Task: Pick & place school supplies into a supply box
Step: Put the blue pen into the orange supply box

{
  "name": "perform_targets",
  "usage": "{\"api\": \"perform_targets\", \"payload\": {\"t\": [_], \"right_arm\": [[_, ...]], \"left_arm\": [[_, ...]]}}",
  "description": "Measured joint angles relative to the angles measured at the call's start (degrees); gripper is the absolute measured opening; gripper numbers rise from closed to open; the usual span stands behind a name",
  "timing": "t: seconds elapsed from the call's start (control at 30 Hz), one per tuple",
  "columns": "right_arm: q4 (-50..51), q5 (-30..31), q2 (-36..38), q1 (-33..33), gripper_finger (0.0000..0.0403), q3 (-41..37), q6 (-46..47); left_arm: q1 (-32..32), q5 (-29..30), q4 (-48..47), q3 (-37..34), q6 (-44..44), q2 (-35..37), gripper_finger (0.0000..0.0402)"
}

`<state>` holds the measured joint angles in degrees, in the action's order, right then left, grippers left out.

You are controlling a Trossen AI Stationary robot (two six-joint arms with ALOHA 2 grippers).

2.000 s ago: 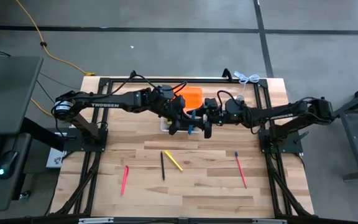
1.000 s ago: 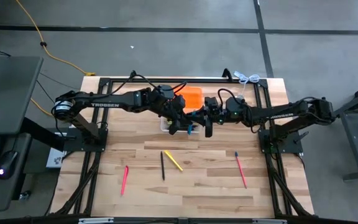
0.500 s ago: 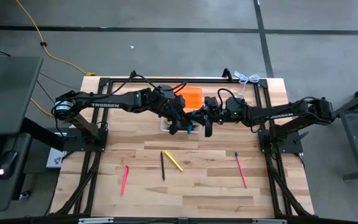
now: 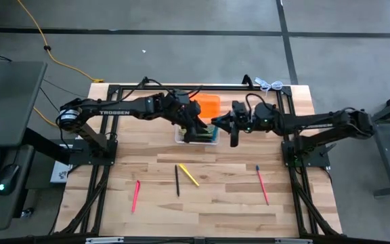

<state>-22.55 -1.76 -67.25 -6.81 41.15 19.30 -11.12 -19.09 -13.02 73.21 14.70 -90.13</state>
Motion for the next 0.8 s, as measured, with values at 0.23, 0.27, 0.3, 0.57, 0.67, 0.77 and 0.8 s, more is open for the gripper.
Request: {"api": "perform_targets", "payload": {"t": [0.23,0.27,0.3,0.57,0.67,0.77,0.8], "right_arm": [[1.1,-0.1,5.4,0.0,0.0017,0.0,-0.7],[1.2,-0.1,6.1,0.0,0.0017,0.0,-1.1],[1.2,-0.1,6.9,0.0,0.0017,0.0,-1.4],[1.2,-0.3,12.4,0.1,0.0017,0.0,-1.8],[1.3,-0.5,13.9,0.1,0.0017,0.0,-2.6],[2.3,-0.5,14.5,0.1,0.0017,0.0,-2.8],[2.6,-0.5,14.5,0.1,0.0017,0.0,-2.8]], "left_arm": [[-2.8,0.2,-7.2,0.0,0.1,0.0,0.0166],[-3.1,0.4,-8.5,0.0,0.1,0.0,0.0166],[-3.2,0.7,-9.8,0.0,0.1,0.0,0.0166],[-3.1,4.5,-15.1,-0.3,0.1,0.0,0.0167],[-3.1,4.5,-14.7,-2.0,1.1,0.1,0.0168],[-3.1,4.6,-13.9,-4.3,2.2,0.8,0.0168],[-3.1,4.8,-13.9,-5.0,2.4,1.1,0.0168]]}}
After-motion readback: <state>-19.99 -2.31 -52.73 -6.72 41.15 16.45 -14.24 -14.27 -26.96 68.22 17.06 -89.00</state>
